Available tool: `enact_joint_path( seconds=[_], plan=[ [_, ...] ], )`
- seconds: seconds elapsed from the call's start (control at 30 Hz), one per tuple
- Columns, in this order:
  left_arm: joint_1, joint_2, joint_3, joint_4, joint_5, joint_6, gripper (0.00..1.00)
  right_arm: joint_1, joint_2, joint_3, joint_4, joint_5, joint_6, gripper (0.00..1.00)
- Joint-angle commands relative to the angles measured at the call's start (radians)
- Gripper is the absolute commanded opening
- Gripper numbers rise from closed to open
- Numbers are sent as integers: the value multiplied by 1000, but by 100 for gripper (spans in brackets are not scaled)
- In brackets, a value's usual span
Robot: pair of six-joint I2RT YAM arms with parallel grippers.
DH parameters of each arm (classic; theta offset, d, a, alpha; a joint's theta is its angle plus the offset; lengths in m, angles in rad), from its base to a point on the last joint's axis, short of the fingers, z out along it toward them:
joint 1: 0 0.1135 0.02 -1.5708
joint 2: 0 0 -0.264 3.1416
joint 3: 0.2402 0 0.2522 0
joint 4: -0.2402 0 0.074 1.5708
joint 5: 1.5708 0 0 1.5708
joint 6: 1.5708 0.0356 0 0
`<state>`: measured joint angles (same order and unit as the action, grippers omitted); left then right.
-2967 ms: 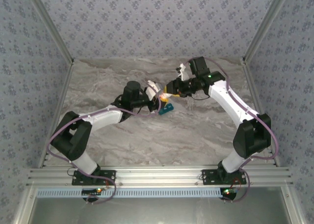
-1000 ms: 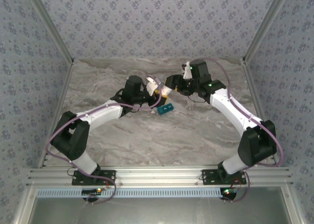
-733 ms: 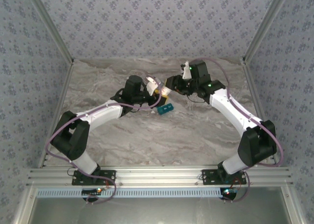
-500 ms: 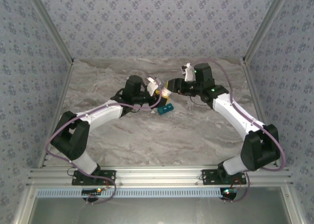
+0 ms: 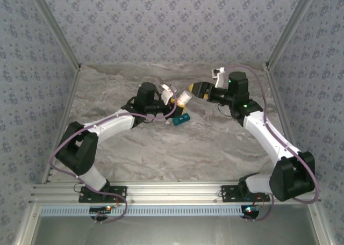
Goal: Sort the pills into containers
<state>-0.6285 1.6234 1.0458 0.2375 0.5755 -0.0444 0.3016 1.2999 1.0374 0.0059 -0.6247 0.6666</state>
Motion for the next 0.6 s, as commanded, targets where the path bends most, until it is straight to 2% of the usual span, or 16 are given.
enact_joint_path(
  seconds=[0.0,0.17,0.57],
  plan=[
    [5,-31,26,8,-17,24,0,17,8,41,-109,130,101,74],
    [4,-32,34,-10,-20,33,0,64,46,73,-157,226,136,77],
    [3,-29,39,-19,-14,33,0,118,104,114,-153,190,113,71]
  ],
)
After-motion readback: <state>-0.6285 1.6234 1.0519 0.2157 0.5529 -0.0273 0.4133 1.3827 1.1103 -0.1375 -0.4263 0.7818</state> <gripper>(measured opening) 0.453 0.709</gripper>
